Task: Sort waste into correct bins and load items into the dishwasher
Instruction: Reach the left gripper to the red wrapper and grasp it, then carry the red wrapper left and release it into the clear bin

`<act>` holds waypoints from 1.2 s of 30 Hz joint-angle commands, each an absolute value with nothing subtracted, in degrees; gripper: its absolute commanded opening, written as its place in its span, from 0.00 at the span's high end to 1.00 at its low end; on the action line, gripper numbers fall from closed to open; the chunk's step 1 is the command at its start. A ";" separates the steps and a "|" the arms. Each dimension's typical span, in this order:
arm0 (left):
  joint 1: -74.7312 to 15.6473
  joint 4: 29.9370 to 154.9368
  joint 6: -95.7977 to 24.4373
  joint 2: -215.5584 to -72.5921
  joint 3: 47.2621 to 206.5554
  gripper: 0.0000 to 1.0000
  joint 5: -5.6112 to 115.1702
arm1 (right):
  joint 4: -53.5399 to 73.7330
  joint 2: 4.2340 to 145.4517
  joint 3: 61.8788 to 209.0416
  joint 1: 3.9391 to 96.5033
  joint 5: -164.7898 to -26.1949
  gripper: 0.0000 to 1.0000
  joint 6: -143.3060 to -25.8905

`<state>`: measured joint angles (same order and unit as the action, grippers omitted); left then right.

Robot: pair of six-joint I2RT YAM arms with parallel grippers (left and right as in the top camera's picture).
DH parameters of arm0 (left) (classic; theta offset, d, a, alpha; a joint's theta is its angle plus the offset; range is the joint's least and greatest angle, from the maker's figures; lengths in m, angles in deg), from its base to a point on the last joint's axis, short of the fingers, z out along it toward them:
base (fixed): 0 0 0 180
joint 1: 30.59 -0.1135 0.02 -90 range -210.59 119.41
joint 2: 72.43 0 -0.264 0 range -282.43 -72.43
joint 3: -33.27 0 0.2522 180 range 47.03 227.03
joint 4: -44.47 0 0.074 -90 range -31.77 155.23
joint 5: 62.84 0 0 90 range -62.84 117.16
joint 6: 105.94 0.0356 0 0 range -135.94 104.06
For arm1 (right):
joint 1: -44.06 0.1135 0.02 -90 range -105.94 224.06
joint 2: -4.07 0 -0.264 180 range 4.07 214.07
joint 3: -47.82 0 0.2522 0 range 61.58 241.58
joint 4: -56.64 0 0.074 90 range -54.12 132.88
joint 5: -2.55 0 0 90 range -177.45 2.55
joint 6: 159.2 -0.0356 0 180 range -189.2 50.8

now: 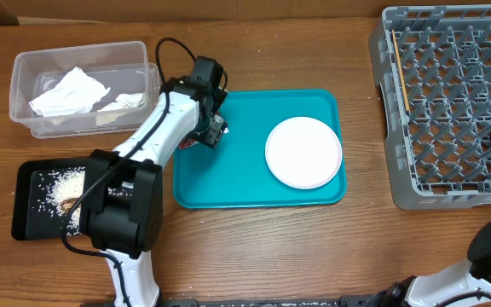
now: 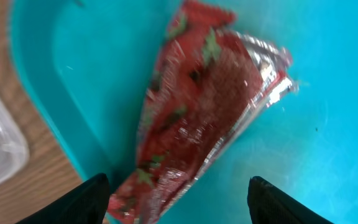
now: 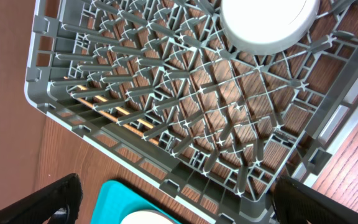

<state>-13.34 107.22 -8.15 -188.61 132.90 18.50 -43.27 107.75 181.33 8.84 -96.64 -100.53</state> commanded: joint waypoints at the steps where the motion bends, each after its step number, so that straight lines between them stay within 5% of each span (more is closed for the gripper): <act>1: -13.16 106.63 -6.49 -189.33 131.45 0.27 20.79 | -42.94 107.44 181.61 8.68 -96.51 0.00 -100.75; 10: -13.34 102.79 -6.40 -189.33 127.13 0.30 21.08 | -42.92 107.44 181.61 8.68 -96.51 0.00 -100.75; 16: -13.27 102.72 -11.15 -189.29 126.87 0.74 21.19 | -42.94 107.44 181.61 8.68 -96.51 0.00 -100.75; 18: -13.27 105.47 -13.40 -189.09 130.03 0.96 21.19 | -42.94 107.44 181.61 8.68 -96.51 0.00 -100.75; 28: -16.39 117.71 -38.62 -184.98 157.68 0.96 12.31 | -42.94 107.44 181.61 8.68 -96.51 0.00 -100.75; 36: -30.54 118.22 -63.36 -184.35 163.34 0.96 16.16 | -42.94 107.44 181.61 8.68 -96.51 0.00 -100.75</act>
<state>-24.59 117.43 -47.93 -184.00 163.10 14.50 -43.25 107.75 181.33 8.84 -96.62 -100.51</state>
